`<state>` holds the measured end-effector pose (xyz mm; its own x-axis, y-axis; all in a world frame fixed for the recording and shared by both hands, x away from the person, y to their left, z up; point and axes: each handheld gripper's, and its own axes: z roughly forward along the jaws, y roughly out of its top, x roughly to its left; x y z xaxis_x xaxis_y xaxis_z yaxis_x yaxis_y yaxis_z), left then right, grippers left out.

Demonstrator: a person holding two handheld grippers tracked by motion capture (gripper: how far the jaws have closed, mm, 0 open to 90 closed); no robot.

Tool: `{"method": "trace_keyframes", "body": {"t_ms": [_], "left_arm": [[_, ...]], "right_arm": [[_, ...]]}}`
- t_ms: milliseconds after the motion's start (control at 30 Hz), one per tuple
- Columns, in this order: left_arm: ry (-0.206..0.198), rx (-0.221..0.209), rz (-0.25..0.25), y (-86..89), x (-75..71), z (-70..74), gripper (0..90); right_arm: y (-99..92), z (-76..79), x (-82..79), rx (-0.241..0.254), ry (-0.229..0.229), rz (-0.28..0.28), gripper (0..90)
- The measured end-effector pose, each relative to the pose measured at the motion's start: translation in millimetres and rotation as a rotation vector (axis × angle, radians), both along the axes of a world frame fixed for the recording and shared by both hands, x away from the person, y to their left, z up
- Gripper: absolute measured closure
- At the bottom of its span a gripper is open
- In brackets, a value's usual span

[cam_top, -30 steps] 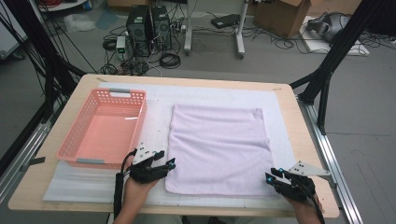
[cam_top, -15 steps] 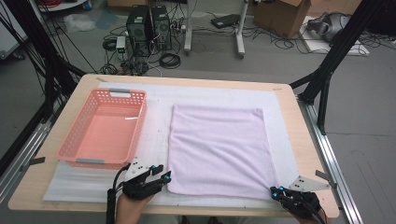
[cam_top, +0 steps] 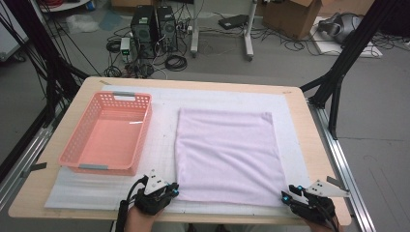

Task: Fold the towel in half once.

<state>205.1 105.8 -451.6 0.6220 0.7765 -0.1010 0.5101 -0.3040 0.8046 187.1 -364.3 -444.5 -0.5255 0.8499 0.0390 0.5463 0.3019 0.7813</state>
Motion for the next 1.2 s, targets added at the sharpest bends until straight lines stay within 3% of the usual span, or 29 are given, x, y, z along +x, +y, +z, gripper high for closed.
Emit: {"method": "trace_keyframes", "body": {"t_ms": [200,267,333,367,400,567,733,833,933,1033,1200], "left_arm": [[0.013,-0.029,0.011,9.9,-5.7,-0.6,83.9],[0.009,-0.044,0.011,11.8,-5.2,-0.7,75.8],[0.007,-0.072,0.032,14.6,-3.7,-0.9,61.9],[0.005,-0.086,0.032,16.2,-2.4,-0.5,56.5],[-0.004,-0.098,0.028,17.2,-1.2,0.3,54.2],[-0.071,-0.173,-0.011,15.9,5.2,8.5,41.0],[-0.121,-0.223,-0.03,15.6,17.9,16.5,32.8],[-0.15,-0.232,-0.044,15.5,27.0,20.2,24.8],[-0.172,-0.252,-0.042,15.9,37.7,23.9,21.2],[-0.182,-0.255,-0.057,15.1,49.8,26.5,21.0],[-0.183,-0.252,-0.075,10.3,67.1,27.3,21.3]], "right_arm": [[2.5,4.2,1.0,0.022,-0.023,-0.027,56.9],[4.4,3.1,3.6,0.005,-0.02,-0.048,58.2],[6.3,0.6,5.8,-0.02,-0.002,-0.058,61.6],[7.1,-1.0,5.8,-0.056,0.006,-0.06,63.7],[7.4,-2.4,5.2,-0.081,0.009,-0.061,63.7],[2.6,3.2,2.9,-0.103,0.05,-0.055,62.4],[-0.1,9.6,10.6,-0.003,0.007,-0.03,48.7],[1.6,15.0,20.3,0.061,-0.038,-0.021,38.2],[3.7,17.2,30.4,0.052,-0.072,-0.037,24.0],[3.9,17.2,38.8,0.004,-0.087,-0.032,22.7],[-2.7,20.5,53.0,0.055,-0.12,-0.032,19.4]]}}
